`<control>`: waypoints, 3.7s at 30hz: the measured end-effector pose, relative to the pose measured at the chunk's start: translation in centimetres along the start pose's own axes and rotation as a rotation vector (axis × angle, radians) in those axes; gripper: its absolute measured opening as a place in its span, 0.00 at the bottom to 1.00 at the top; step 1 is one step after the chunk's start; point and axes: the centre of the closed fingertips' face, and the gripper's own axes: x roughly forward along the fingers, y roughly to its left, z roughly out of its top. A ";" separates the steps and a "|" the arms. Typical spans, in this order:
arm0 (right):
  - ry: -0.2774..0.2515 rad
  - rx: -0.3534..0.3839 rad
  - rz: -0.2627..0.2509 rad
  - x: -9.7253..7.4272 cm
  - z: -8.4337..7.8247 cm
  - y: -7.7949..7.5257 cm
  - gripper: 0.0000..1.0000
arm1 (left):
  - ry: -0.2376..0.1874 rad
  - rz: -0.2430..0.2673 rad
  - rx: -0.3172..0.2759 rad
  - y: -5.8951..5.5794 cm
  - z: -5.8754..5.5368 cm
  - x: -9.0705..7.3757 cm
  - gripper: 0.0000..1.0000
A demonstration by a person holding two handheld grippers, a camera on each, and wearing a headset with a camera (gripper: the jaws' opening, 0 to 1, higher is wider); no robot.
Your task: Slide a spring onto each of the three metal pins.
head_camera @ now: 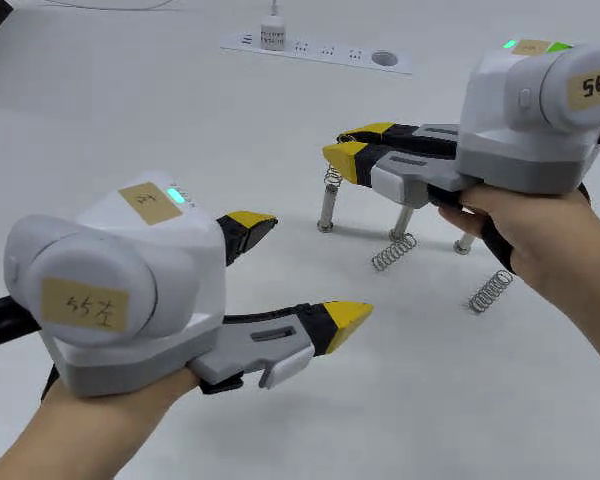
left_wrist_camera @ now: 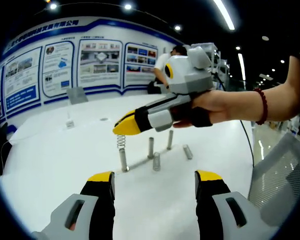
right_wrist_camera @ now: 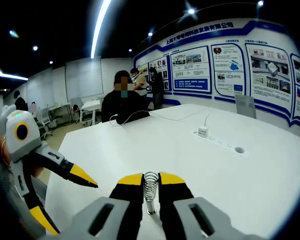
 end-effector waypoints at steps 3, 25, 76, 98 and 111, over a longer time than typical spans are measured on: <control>0.005 0.001 0.000 0.1 -0.2 0.0 0.12 | 0.004 0.003 -0.005 0.1 -0.1 0.0 0.68; 0.023 -0.013 -0.015 0.4 -0.6 0.4 0.12 | 0.005 0.007 -0.014 0.3 -0.1 -0.1 0.67; 0.189 -0.027 -0.049 2.0 -5.5 0.4 0.12 | 0.015 0.011 0.004 0.5 -0.2 -0.1 0.65; 0.178 0.001 -0.051 1.3 -5.1 0.8 0.21 | 0.026 0.025 0.020 0.7 -0.4 -0.2 0.65; 0.137 0.019 -0.068 -0.8 -3.3 0.9 0.31 | 0.027 0.036 0.028 0.6 -0.3 -0.1 0.67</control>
